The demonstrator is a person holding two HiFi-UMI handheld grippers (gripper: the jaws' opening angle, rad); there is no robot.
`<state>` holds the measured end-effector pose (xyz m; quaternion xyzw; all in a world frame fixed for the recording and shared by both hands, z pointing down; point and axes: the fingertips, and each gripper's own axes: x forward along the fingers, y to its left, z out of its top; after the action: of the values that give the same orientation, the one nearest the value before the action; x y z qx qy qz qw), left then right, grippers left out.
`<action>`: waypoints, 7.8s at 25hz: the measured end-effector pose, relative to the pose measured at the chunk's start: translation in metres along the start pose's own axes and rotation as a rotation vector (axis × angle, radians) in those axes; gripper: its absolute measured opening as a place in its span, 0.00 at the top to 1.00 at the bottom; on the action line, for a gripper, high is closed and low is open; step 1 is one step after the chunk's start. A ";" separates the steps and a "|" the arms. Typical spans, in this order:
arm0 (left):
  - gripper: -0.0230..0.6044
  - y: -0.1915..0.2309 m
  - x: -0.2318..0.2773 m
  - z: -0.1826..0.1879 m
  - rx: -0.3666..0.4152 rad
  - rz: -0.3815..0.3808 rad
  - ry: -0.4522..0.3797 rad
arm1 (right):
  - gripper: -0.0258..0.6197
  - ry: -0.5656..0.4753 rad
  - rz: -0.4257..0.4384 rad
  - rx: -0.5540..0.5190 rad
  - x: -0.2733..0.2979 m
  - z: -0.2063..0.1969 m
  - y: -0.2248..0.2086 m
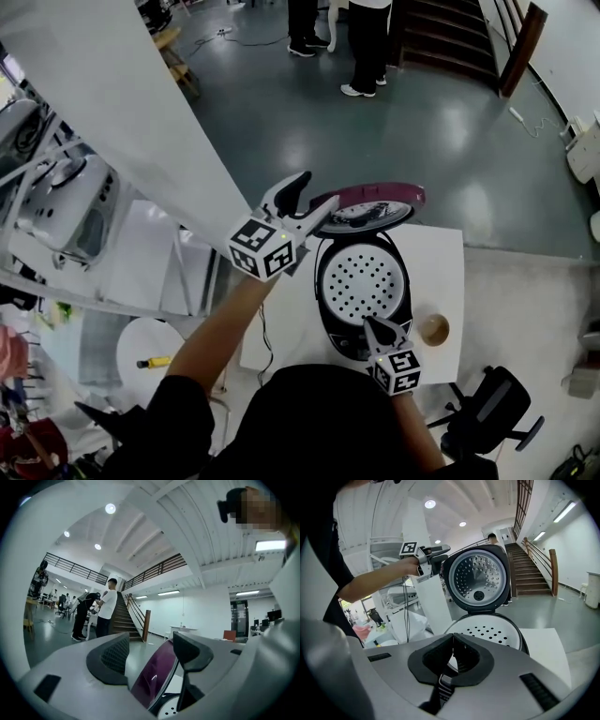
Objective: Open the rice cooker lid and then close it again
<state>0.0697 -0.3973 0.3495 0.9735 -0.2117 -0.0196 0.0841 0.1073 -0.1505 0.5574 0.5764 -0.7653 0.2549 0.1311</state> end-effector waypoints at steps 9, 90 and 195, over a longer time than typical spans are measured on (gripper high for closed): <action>0.54 0.003 0.019 -0.009 0.033 -0.068 0.045 | 0.96 0.017 -0.077 0.041 -0.012 -0.007 -0.022; 0.86 -0.151 -0.051 -0.097 0.440 -0.210 0.456 | 0.96 0.044 0.149 0.012 -0.078 -0.039 -0.037; 0.94 -0.205 -0.102 -0.289 0.252 -0.255 0.805 | 0.96 0.095 0.199 -0.012 -0.094 -0.077 -0.081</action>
<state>0.0826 -0.1259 0.5994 0.9246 -0.0407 0.3768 0.0372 0.2049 -0.0487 0.5947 0.4839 -0.8131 0.2892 0.1448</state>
